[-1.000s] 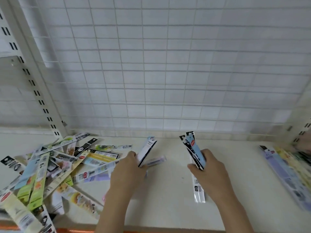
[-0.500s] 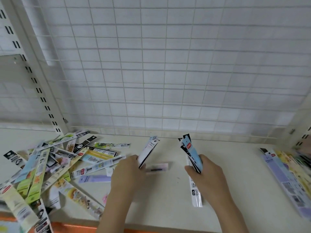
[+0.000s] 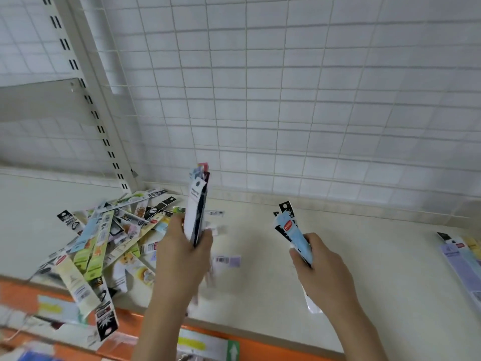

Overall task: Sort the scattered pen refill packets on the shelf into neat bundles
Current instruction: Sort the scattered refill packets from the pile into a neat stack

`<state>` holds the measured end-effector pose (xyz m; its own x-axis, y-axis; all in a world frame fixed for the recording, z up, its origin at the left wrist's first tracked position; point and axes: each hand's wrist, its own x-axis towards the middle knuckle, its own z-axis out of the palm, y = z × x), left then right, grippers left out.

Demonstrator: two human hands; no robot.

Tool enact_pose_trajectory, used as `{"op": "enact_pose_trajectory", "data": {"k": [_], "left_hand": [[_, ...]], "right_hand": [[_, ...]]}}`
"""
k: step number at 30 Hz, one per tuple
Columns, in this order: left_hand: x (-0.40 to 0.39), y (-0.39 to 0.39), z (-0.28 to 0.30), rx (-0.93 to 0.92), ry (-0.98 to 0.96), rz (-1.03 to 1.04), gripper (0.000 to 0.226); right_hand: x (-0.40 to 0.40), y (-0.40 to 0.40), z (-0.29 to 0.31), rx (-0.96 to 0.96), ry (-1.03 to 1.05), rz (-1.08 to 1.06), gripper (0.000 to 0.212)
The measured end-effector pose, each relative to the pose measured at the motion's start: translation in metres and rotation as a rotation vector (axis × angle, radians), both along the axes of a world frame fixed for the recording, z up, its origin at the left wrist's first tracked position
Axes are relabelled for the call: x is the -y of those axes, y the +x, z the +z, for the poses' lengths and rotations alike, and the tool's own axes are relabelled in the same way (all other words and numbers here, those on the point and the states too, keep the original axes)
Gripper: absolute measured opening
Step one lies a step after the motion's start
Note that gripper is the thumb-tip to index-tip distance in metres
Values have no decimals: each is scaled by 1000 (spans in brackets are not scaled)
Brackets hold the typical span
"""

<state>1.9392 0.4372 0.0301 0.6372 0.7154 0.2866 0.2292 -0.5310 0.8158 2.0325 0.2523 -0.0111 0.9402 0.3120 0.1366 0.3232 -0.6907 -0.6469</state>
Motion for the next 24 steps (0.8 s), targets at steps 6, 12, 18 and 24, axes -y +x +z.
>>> {"op": "enact_pose_trajectory", "data": {"k": [6, 12, 18, 24], "left_hand": [[-46, -38, 11, 51, -7, 105, 12], [-93, -64, 14, 28, -16, 163, 19], [-130, -76, 16, 45, -12, 150, 22], [-153, -85, 9, 67, -107, 99, 17]], "right_hand": [[-46, -8, 7, 46, 41, 97, 11], [-106, -26, 12, 15, 38, 175, 19], [-146, -35, 10, 42, -209, 173, 15], [-172, -40, -3, 28, -257, 159, 13]]}}
